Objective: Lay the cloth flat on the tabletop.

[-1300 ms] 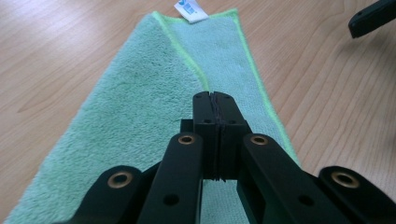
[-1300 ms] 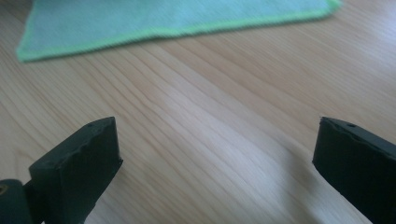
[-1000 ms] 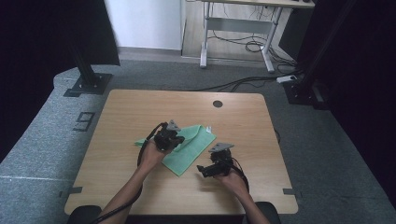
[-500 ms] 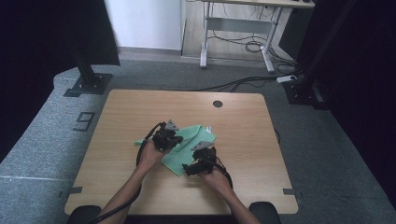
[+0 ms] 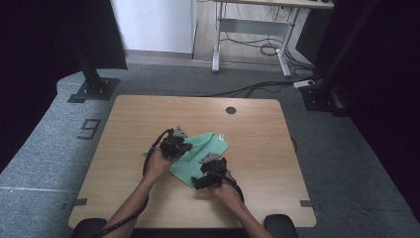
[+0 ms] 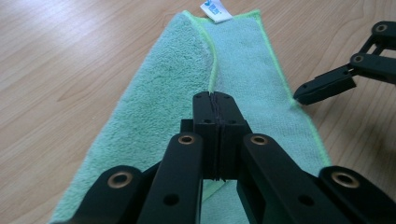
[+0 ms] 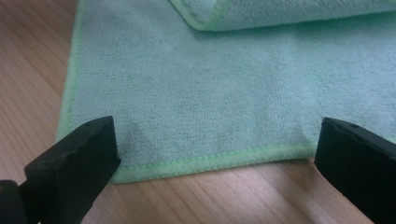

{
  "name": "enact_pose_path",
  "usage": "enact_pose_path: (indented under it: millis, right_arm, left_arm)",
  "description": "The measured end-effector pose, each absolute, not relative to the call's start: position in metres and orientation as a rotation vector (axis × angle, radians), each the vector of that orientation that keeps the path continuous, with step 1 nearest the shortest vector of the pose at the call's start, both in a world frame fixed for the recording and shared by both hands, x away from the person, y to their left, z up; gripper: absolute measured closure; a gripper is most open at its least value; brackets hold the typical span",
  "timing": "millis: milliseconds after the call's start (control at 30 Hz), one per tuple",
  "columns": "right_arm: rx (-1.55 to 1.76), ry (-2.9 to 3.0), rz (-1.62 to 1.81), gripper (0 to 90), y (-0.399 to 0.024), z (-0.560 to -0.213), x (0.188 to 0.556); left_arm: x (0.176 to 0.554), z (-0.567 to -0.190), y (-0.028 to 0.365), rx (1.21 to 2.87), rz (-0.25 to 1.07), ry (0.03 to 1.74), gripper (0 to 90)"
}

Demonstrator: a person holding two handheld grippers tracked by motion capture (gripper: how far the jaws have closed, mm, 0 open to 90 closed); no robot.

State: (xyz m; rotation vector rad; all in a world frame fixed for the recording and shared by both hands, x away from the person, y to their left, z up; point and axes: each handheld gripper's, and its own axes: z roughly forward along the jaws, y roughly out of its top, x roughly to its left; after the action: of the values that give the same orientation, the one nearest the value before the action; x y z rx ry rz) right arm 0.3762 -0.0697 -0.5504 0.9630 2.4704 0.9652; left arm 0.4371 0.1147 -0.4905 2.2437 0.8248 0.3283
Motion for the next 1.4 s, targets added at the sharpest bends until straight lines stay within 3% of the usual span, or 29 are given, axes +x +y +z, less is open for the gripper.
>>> enact_pose_path:
  millis: [1400]
  right_arm:
    - [1.086, 2.457, 0.952, 0.0, -0.151, -0.552, 0.363]
  left_arm:
    - [0.442, -0.490, 0.145, 2.224, 0.366, 0.912, 88.7]
